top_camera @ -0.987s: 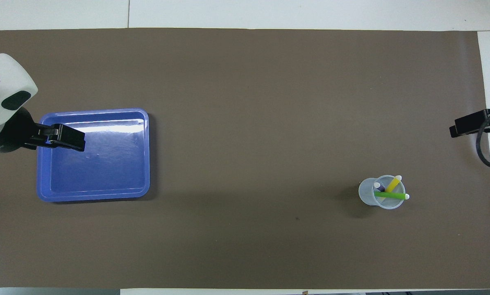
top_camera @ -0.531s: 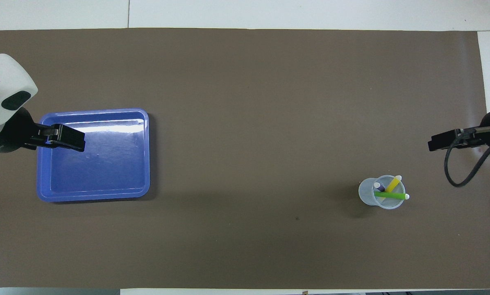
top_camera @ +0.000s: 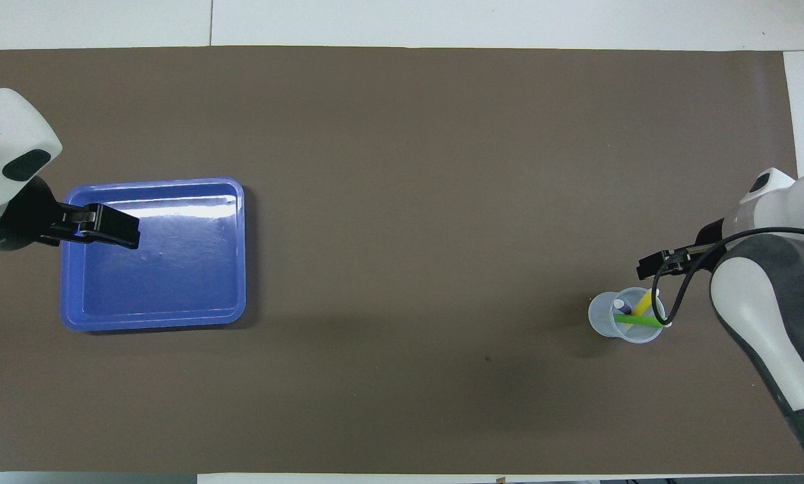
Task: Right arm passes pens to left for tray arrangement
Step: 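Reach the right gripper into the cup and grasp the yellow pen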
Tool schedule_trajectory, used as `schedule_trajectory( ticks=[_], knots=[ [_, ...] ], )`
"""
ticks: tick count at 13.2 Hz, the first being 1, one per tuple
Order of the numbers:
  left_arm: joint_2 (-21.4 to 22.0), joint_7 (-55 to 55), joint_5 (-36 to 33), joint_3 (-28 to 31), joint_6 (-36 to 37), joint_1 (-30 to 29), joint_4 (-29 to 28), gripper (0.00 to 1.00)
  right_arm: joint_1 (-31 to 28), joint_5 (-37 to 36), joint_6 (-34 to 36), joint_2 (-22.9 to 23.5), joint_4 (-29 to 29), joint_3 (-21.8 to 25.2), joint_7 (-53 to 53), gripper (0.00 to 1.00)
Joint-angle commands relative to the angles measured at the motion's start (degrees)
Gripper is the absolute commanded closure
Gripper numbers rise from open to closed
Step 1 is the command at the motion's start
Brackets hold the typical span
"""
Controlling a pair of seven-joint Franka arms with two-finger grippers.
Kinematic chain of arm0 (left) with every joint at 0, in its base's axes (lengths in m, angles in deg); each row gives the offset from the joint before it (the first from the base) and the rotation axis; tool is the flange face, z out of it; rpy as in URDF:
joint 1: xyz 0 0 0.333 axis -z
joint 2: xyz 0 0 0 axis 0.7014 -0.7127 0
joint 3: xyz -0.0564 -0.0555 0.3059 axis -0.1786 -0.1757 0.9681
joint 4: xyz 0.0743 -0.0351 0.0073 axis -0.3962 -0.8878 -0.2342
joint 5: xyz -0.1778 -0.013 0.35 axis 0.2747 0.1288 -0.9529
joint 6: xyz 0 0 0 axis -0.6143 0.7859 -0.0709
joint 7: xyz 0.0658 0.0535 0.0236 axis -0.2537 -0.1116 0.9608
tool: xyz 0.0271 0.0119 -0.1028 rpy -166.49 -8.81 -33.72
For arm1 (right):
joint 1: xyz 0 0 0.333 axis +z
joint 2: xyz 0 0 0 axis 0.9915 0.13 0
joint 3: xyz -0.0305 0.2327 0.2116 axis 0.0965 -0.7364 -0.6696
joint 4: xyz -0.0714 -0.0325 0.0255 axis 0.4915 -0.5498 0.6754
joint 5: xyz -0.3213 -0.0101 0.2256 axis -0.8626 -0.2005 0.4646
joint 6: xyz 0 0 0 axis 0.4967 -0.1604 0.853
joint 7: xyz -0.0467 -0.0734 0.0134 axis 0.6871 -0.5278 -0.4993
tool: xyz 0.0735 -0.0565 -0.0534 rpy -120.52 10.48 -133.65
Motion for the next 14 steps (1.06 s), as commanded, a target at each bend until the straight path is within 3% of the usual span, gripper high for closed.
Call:
schedule_trajectory(
  ticks=[1, 3, 6, 12, 14],
  knots=[
    [0.37, -0.09, 0.49, 0.4, 0.43, 0.01, -0.24, 0.0, -0.43, 1.22, -2.51, -0.44, 2.55, -0.03, -3.34, 0.21],
    [0.64, -0.1, 0.49, 0.4, 0.26, 0.01, -0.33, 0.0, -0.43, 1.22, -2.69, -0.53, 3.78, -0.03, -3.52, 0.24],
    [0.73, -0.18, 0.49, 0.4, 0.08, 0.01, -0.85, 0.0, -0.43, 1.22, -2.87, -0.79, 4.49, -0.03, -3.52, 0.38],
    [0.73, -0.09, 0.49, 0.31, -0.36, 0.01, -0.85, 0.0, -1.04, 1.22, -2.87, -1.23, 5.72, -0.03, -4.39, 0.44],
    [0.73, -0.09, 0.49, 0.31, -0.36, 0.09, -0.85, 0.0, -1.04, 1.22, -2.87, -1.41, 6.16, -0.03, -4.4, 0.5]
  ],
)
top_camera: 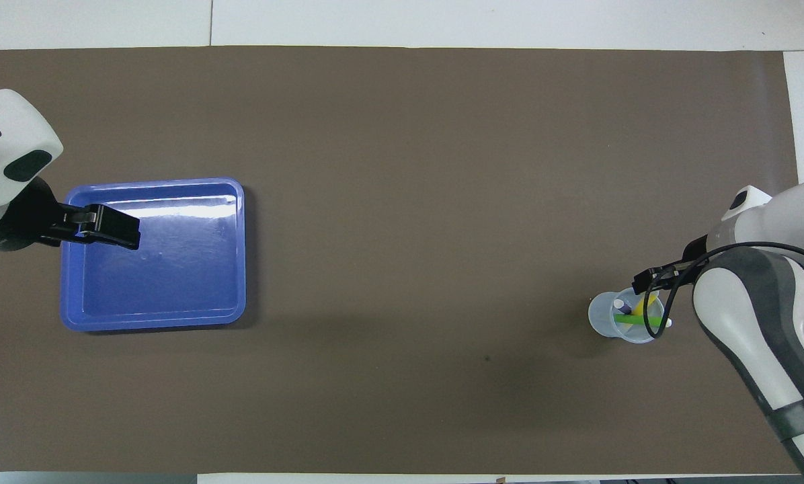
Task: Right arm passes pens to left for tray arrangement
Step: 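Reach the right gripper into the cup and grasp the yellow pen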
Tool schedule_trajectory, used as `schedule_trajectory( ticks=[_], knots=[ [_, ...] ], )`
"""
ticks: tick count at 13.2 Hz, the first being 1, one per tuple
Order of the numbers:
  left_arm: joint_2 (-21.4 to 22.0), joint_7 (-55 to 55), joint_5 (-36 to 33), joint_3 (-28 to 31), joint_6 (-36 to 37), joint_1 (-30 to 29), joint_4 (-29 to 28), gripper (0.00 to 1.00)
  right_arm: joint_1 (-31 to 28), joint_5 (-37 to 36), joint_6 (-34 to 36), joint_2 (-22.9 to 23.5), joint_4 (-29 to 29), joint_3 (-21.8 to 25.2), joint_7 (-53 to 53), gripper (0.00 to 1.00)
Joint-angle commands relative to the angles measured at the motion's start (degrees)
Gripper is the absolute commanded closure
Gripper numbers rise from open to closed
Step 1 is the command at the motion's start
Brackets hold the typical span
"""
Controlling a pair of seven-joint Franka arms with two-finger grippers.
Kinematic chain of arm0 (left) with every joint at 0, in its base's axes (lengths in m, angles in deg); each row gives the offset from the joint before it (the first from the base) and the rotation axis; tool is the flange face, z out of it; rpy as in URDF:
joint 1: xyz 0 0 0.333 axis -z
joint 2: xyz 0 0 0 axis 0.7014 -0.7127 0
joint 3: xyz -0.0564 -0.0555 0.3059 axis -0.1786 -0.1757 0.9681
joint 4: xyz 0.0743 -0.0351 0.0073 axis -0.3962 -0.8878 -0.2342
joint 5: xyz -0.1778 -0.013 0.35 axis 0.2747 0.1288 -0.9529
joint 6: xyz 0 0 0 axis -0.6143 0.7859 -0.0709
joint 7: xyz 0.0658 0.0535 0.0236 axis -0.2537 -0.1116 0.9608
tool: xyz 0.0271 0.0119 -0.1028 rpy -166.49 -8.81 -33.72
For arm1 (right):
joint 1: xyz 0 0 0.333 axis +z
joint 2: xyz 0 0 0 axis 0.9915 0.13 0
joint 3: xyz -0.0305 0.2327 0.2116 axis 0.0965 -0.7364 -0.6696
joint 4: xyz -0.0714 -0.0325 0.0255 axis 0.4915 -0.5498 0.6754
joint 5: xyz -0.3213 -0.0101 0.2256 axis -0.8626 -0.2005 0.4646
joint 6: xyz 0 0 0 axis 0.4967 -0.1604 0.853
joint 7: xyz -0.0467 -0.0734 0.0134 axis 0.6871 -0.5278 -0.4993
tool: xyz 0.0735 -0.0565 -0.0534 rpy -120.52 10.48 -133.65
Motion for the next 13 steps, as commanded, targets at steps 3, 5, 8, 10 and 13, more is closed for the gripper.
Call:
schedule_trajectory(
  ticks=[3, 5, 8, 10, 13],
  knots=[
    [0.73, -0.1, 0.49, 0.31, -0.42, 0.01, -0.71, 0.0, -0.74, 1.22, -1.2, -1.69, 2.27, -0.22, -2.07, 0.62],
    [0.73, -0.1, 0.49, 0.22, -0.42, 0.01, -0.71, 0.0, -0.83, 1.22, -1.11, -1.87, 2.36, -0.22, -2.07, 0.82],
    [0.73, -0.28, 0.49, 0.31, -0.51, 0.01, -0.71, 0.0, -0.92, 1.22, -0.41, -1.6, 1.75, -0.13, -1.98, 1.0],
    [0.73, -0.28, 0.49, 0.22, -0.51, 0.01, -0.71, 0.0, -1.01, 1.05, 1.6, -0.55, -1.67, -0.13, -1.9, 1.0],
    [0.73, -0.1, 0.58, 0.31, -0.42, 0.01, -0.71, 0.0, -0.92, 0.52, 10.28, -0.11, -12.46, -0.04, -1.46, 1.0]
  ],
)
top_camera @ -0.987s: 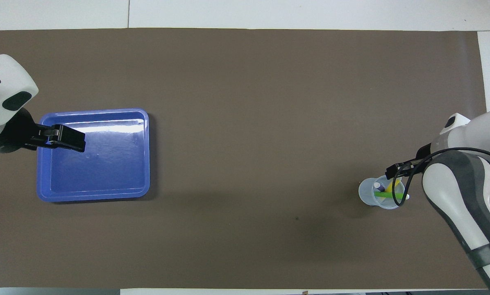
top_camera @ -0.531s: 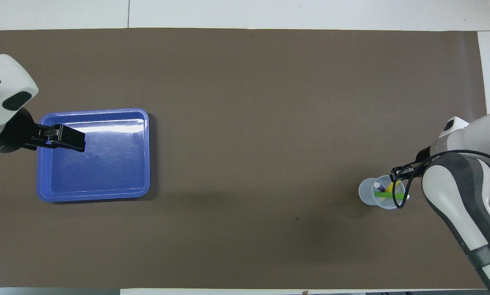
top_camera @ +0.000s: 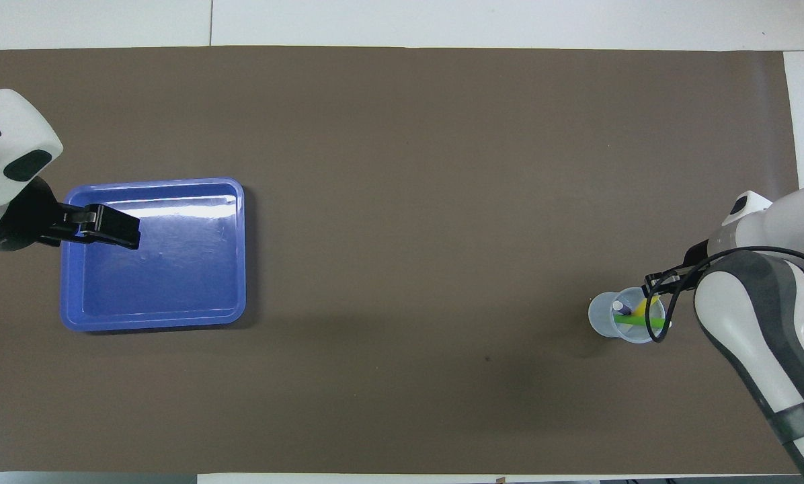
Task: Right arm passes pens to left for tray arrangement
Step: 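Reach the right gripper into the cup and grasp the yellow pen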
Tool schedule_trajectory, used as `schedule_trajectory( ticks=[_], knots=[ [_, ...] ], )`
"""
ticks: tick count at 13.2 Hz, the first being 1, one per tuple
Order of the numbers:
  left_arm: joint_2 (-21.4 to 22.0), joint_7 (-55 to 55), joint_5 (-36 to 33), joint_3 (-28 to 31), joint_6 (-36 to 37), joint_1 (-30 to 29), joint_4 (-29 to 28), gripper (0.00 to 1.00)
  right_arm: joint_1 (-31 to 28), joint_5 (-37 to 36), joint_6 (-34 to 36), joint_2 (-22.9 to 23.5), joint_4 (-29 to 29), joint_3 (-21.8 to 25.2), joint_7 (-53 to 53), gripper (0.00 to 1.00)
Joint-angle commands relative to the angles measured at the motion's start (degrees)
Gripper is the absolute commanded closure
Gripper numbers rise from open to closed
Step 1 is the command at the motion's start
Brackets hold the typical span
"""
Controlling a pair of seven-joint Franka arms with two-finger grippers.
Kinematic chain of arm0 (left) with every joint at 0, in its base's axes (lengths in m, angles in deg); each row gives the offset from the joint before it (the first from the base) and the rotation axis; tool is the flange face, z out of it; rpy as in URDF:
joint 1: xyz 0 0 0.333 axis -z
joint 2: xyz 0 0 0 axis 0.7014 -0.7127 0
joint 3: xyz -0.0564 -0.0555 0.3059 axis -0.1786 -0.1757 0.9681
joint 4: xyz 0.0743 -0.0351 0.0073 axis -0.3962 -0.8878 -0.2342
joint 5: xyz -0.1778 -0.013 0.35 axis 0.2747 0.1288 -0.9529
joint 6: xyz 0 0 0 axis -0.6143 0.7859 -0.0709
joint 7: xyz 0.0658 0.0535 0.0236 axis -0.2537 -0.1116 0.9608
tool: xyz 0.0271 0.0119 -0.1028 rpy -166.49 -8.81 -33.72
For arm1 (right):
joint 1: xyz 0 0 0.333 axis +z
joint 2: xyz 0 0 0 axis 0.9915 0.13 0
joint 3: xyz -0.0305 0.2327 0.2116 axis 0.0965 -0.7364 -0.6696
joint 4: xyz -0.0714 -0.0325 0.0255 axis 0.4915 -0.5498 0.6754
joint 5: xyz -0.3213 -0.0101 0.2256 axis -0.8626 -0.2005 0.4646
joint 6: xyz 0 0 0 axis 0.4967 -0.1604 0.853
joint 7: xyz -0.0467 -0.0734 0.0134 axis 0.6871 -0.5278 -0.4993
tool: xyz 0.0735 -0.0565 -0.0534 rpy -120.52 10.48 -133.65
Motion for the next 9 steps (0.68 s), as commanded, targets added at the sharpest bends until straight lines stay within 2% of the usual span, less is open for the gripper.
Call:
schedule_trajectory(
  ticks=[1, 4, 6, 9],
  knots=[
    [0.73, -0.1, 0.58, 0.31, -0.4, 0.01, -0.71, 0.0, -0.76, 0.6, 9.06, 0.2, -11.03, -0.31, -0.92, 1.0],
    [0.73, -0.02, 1.36, 0.31, -0.4, 0.01, -0.71, 0.0, 0.12, 1.39, 13.82, -0.15, -18.86, -0.74, 2.68, 1.0],
    [0.73, 0.68, 2.24, 0.31, -0.31, 0.01, -0.79, 0.0, 0.03, 4.1, 14.62, -0.07, -22.56, -3.37, 7.06, 1.0],
    [0.81, 6.63, 6.62, 0.31, -0.75, 0.01, -1.23, 0.0, 0.12, 11.39, 13.32, 0.37, -24.42, -6.45, 21.27, 1.0]
  ],
)
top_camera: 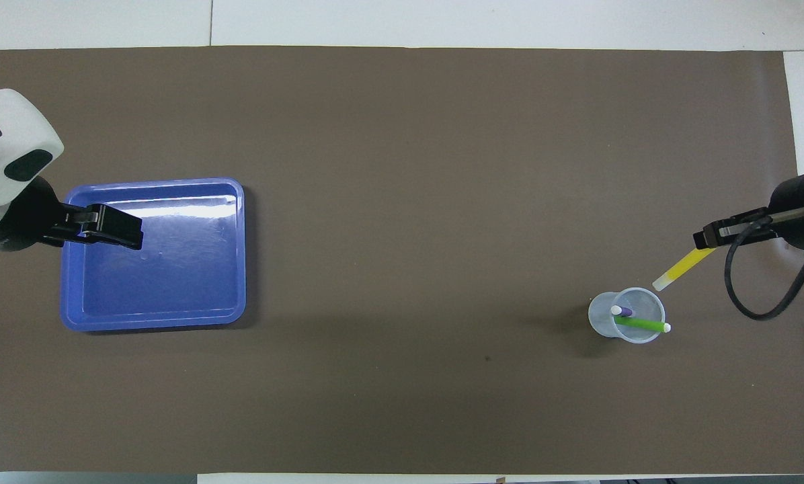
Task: Right arm passes pens to left for tray arrangement
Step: 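Carry the yellow pen toward the left gripper while the left gripper approaches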
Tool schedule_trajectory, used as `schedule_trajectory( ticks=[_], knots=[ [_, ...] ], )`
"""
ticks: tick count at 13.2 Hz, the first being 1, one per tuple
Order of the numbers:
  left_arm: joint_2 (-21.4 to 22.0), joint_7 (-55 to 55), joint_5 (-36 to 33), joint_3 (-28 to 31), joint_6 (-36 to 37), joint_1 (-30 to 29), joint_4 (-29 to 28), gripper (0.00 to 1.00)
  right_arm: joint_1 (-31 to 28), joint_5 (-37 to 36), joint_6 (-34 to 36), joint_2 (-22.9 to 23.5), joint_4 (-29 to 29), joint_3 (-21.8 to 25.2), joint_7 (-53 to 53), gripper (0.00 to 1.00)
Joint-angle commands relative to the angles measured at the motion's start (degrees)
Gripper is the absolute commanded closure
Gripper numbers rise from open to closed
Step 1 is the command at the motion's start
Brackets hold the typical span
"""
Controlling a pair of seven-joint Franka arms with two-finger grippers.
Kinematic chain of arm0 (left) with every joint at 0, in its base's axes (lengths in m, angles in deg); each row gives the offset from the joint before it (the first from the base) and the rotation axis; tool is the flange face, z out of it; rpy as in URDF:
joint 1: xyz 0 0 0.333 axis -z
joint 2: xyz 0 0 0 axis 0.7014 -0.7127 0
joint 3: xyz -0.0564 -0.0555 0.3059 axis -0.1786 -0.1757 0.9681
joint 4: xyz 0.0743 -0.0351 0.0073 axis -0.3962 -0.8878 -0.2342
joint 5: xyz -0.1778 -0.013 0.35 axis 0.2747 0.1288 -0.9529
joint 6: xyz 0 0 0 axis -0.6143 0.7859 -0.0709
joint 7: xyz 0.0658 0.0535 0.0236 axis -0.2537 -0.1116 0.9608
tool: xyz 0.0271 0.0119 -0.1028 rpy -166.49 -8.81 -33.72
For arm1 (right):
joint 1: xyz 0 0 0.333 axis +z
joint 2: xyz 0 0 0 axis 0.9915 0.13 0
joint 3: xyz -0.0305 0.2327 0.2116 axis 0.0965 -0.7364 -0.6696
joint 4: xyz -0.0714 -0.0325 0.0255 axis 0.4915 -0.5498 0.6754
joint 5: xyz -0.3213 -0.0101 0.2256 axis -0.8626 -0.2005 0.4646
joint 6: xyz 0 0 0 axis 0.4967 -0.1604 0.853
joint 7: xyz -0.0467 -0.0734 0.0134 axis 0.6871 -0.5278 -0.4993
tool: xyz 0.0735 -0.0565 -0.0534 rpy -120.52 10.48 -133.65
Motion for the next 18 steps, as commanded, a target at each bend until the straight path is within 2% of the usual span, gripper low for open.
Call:
schedule_trajectory(
  ticks=[1, 4, 6, 8, 10, 12, 15, 18],
  knots=[
    [0.81, 9.05, 6.24, 0.31, -1.71, 0.01, -1.25, 0.0, -0.22, 5.93, -2.6, 1.24, -1.14, -2.75, 11.16, 1.0],
    [0.55, 30.14, 18.54, 0.22, -6.71, 0.1, -3.26, 0.0, -0.22, 10.86, -8.75, 0.54, 1.05, -7.93, 24.95, 1.0],
    [0.03, 39.73, 23.92, 0.04, -8.13, 0.8, -3.8, 0.0, -0.14, 13.41, -14.37, -0.77, 4.3, -11.01, 32.7, 1.0],
    [-0.07, 49.48, 28.41, -0.13, -12.76, 1.06, -5.72, 0.0, -0.14, 18.32, -18.6, -1.92, 7.11, -12.69, 37.02, 1.0],
    [0.02, 60.47, 28.87, -1.19, -16.03, 2.29, -6.26, 0.0, 1.17, 23.08, -23.78, -2.19, 8.36, -13.31, 41.85, 1.0],
    [-0.06, 70.39, 29.92, -1.63, -19.97, 3.78, -6.78, 0.0, 3.98, 23.27, -30.1, -2.36, 9.93, -13.31, 49.58, 1.0],
    [-0.24, 93.25, 29.84, -1.54, -26.57, 7.29, -7.23, 0.0, 10.48, 23.36, -41.35, -3.33, 14.15, -13.31, 59.69, 1.0],
    [-0.07, 99.89, 29.75, -1.54, -27.73, 9.4, -8.36, 0.0, 14.26, 23.36, -48.04, -3.86, 16.44, -13.31, 65.41, 1.0]
  ],
)
